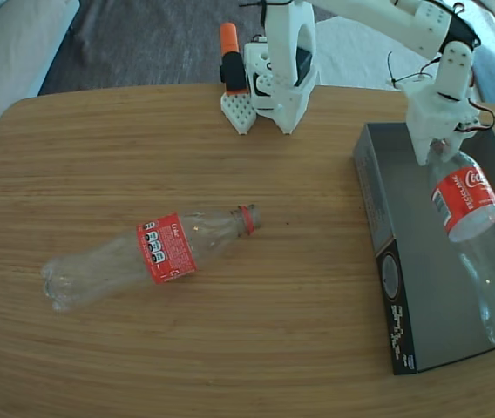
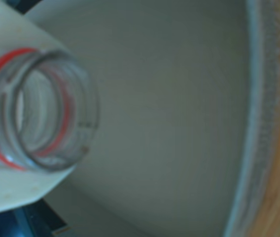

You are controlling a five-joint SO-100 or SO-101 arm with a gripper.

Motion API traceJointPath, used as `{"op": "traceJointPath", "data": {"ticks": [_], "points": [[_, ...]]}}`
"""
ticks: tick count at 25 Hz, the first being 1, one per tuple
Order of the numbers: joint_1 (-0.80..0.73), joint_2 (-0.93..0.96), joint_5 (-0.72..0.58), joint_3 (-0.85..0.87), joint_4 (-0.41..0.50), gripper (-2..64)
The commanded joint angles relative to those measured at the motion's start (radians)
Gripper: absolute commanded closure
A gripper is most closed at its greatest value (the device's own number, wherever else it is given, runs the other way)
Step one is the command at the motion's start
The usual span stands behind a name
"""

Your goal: Grasp the bottles and put them in the box.

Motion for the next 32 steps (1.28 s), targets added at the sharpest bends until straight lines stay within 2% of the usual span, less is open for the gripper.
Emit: {"op": "traceJointPath", "data": {"ticks": [1, 15, 22, 23, 27, 29, 32], "points": [[0.000, 0.000, 0.003, -0.028, 0.003, 61.8], [-0.002, -0.002, 0.055, 0.097, 0.006, 61.8], [-0.002, 0.008, 0.069, 0.086, -0.002, 60.0], [0.000, 0.012, 0.069, 0.091, 0.011, 56.7], [0.000, 0.017, 0.071, 0.089, 0.031, 30.8], [0.002, 0.017, 0.098, 0.086, 0.031, 26.3], [0.008, 0.017, 0.109, 0.084, 0.031, 26.3]]}}
